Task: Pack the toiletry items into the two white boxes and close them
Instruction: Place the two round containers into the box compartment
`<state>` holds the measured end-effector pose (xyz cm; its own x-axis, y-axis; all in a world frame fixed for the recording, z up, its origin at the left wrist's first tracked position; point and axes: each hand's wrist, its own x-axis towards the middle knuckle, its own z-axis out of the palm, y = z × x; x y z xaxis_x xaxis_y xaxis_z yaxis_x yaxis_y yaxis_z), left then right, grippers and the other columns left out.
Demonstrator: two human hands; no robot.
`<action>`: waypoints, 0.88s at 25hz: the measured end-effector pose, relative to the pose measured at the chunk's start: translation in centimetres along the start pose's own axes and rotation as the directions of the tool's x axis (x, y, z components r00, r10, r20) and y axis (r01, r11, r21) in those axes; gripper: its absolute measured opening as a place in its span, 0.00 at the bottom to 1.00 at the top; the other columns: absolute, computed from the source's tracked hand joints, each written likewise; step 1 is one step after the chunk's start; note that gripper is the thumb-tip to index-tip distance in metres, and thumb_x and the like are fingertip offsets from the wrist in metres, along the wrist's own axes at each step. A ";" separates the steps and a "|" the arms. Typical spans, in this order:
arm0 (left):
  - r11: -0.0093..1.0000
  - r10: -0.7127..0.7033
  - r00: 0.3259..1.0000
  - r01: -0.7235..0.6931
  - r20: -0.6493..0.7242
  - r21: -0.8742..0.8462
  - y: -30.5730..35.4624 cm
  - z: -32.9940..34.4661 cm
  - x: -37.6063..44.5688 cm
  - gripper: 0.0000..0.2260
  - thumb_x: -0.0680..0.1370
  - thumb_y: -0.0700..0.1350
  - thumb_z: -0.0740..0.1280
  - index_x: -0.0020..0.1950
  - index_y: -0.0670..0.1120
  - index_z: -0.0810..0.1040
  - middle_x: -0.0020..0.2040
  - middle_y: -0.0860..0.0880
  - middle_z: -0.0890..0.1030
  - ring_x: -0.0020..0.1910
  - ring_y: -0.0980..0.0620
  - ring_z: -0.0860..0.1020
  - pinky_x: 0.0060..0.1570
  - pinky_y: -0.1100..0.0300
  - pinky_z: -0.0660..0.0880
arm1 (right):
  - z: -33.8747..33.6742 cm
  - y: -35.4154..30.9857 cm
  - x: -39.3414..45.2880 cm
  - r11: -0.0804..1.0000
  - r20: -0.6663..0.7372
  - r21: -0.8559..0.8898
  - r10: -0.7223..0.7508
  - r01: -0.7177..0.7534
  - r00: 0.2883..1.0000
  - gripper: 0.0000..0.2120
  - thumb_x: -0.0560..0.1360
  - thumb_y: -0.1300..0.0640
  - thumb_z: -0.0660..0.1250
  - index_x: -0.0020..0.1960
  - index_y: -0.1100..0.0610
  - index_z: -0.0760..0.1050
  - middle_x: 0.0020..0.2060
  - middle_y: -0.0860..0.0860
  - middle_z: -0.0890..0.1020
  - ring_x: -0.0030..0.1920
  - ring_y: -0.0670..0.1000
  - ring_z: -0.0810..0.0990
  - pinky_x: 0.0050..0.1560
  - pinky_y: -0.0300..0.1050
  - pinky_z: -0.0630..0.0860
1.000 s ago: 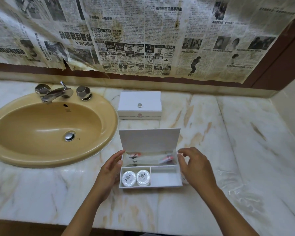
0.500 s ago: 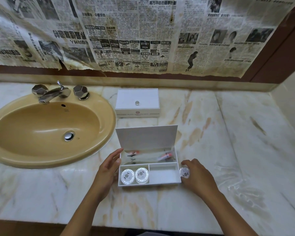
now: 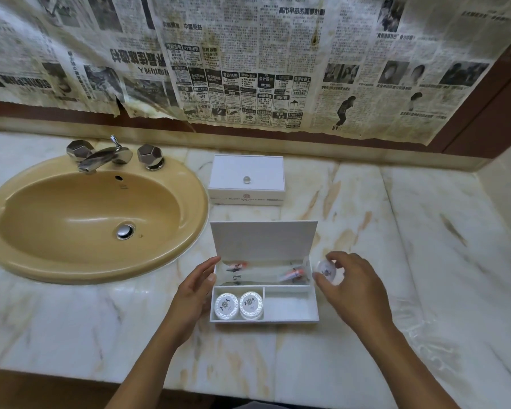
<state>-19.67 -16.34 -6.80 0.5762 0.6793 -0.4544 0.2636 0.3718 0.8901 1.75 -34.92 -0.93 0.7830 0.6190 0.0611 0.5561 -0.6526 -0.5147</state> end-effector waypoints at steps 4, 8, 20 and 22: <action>1.000 0.004 1.000 -0.004 0.008 -0.012 0.2 0.0 -0.2 0.15 0.84 0.44 0.62 0.66 0.61 0.77 0.61 0.53 0.84 0.58 0.51 0.84 0.49 0.58 0.82 | 2.3 -4.9 -2.0 0.956 0.039 0.003 -0.294 0.294 0.955 0.16 0.65 0.44 0.68 0.48 0.51 0.78 0.41 0.47 0.80 0.43 0.52 0.78 0.45 0.45 0.73; 1.000 0.020 1.000 -0.019 0.016 -0.023 0.3 0.0 -0.3 0.15 0.84 0.44 0.62 0.67 0.59 0.77 0.61 0.51 0.84 0.57 0.50 0.84 0.48 0.57 0.82 | 6.1 -7.1 -3.9 0.890 0.235 -0.069 -0.424 0.450 0.874 0.14 0.65 0.44 0.67 0.46 0.51 0.77 0.39 0.47 0.78 0.42 0.51 0.76 0.45 0.48 0.75; 0.999 0.019 1.000 -0.018 0.019 -0.030 0.0 -0.3 -0.1 0.15 0.84 0.45 0.62 0.67 0.59 0.76 0.66 0.52 0.81 0.58 0.51 0.84 0.49 0.57 0.82 | 7.2 -7.0 -3.1 0.858 0.309 -0.251 -0.367 0.448 0.877 0.09 0.57 0.52 0.79 0.33 0.48 0.81 0.32 0.45 0.75 0.36 0.51 0.74 0.36 0.48 0.75; 1.000 0.018 1.000 -0.017 0.015 -0.022 0.0 -0.3 -0.1 0.15 0.84 0.45 0.63 0.68 0.59 0.76 0.65 0.52 0.81 0.58 0.51 0.84 0.50 0.57 0.82 | 7.3 -6.7 -3.2 0.865 0.297 -0.261 -0.351 0.429 0.888 0.09 0.56 0.50 0.80 0.32 0.47 0.81 0.32 0.45 0.75 0.35 0.51 0.74 0.37 0.48 0.76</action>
<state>-19.92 -16.20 -6.79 0.5923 0.6763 -0.4380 0.2367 0.3735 0.8969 -6.48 -29.36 -3.90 0.4177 0.9084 -0.0192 0.8894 -0.4131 -0.1960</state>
